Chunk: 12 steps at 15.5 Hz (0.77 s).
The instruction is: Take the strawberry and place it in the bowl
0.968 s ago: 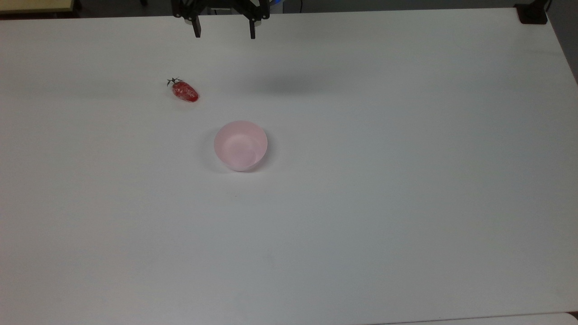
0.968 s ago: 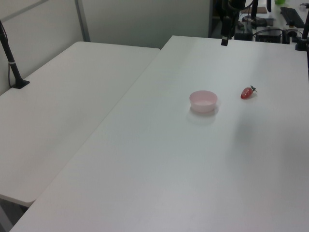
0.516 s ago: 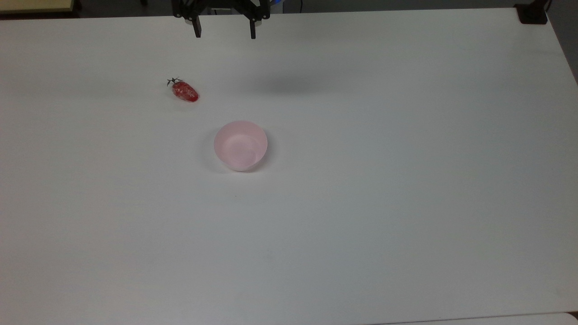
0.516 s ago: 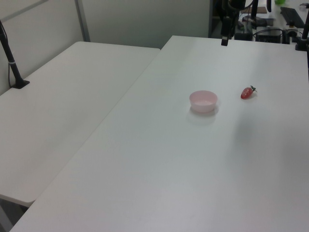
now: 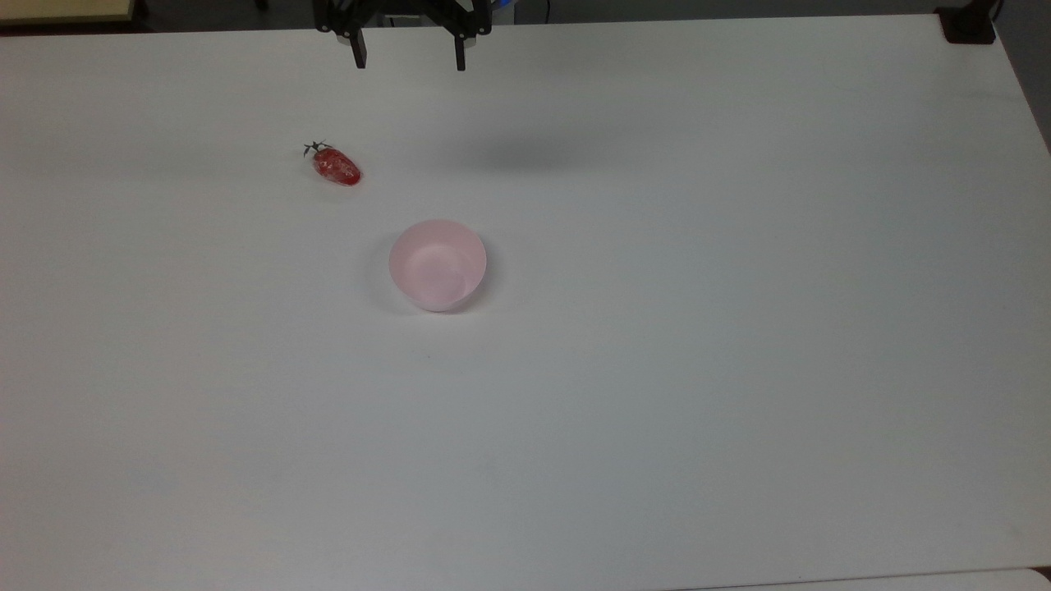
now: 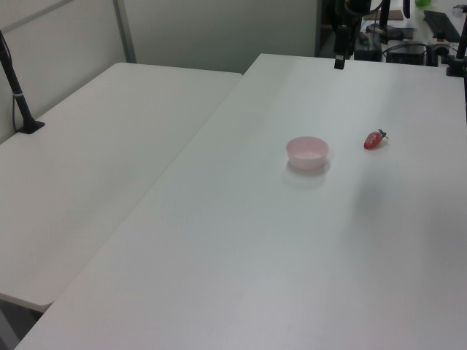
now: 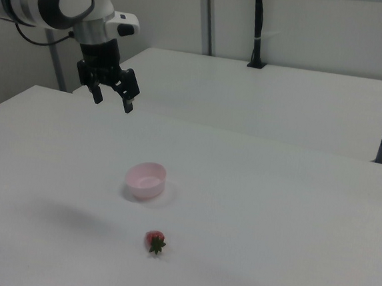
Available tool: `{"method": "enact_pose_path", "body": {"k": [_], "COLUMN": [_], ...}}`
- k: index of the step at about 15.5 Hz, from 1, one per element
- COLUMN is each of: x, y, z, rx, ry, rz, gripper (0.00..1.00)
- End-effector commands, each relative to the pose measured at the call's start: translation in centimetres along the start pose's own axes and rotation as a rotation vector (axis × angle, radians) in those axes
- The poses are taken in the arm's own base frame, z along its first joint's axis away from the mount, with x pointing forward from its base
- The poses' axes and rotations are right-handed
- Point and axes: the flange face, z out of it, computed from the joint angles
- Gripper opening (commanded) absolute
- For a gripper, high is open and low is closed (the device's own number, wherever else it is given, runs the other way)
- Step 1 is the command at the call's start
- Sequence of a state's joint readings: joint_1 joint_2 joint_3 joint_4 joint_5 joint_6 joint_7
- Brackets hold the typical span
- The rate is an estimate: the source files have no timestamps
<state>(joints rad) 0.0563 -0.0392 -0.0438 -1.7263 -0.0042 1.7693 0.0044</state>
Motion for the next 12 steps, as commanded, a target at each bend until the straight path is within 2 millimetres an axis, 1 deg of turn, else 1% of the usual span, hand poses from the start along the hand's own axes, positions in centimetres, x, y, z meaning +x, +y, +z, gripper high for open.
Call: {"method": "enact_pose_path", "body": {"k": [1,5,8,10,12], "x": [-0.3,-0.3,-0.6,-1.1,-1.9], "y": [-0.7,-0.7,0.3,1.0,2.5], "z": [-0.6,-0.5,-0.7,-0.5,-0.1], "rx": [0.02,0.019,0.006,0.0,-0.012], "ry": [-0.012,-0.015,-0.021,-0.067,-0.129], "rz": [-0.004,-0.013,-0.029,-0.128,-0.255], "gripper": [1.0,1.0,1.0,1.0,1.0]}}
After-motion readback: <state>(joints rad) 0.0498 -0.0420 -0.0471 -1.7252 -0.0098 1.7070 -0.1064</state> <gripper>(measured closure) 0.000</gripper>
